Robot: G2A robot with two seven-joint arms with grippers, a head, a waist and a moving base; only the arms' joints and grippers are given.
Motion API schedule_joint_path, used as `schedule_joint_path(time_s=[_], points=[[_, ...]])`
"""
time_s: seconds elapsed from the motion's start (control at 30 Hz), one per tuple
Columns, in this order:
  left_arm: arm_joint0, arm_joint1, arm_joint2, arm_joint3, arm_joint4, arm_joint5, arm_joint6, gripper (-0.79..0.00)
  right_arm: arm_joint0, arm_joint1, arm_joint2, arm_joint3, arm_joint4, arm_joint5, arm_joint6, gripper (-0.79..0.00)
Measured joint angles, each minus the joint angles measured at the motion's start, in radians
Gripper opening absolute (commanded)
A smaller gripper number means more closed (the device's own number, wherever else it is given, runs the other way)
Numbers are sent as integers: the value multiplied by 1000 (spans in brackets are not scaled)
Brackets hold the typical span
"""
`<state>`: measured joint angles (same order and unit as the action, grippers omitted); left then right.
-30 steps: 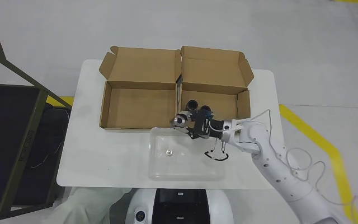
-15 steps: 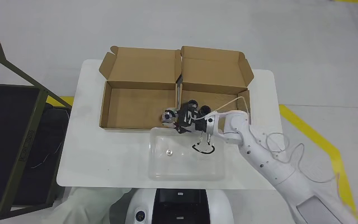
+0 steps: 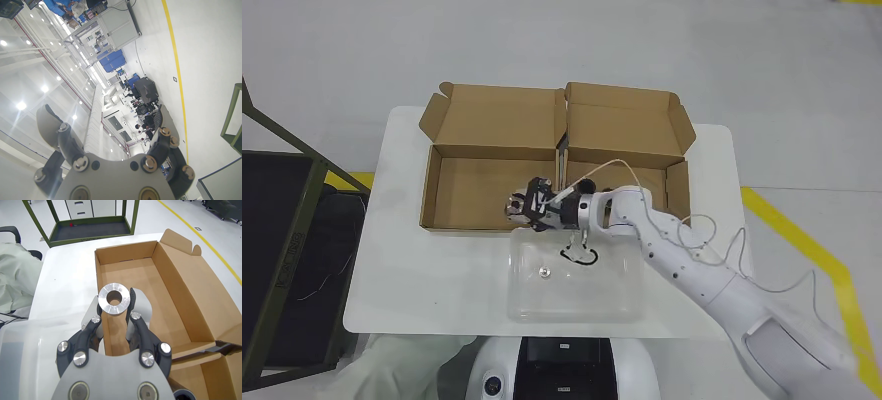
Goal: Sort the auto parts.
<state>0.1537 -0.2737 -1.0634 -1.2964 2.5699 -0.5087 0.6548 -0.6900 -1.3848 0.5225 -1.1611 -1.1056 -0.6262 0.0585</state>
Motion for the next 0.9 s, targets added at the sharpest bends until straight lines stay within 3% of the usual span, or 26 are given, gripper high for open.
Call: schedule_joint_path(time_s=[0.5, 0.9], points=[[0, 0, 0, 0, 0, 0, 0, 0, 140, -184, -117, 264, 52, 163, 99, -785], [0, 0, 0, 0, 0, 0, 0, 0, 213, -324, -161, 505, 119, 125, 142, -785]])
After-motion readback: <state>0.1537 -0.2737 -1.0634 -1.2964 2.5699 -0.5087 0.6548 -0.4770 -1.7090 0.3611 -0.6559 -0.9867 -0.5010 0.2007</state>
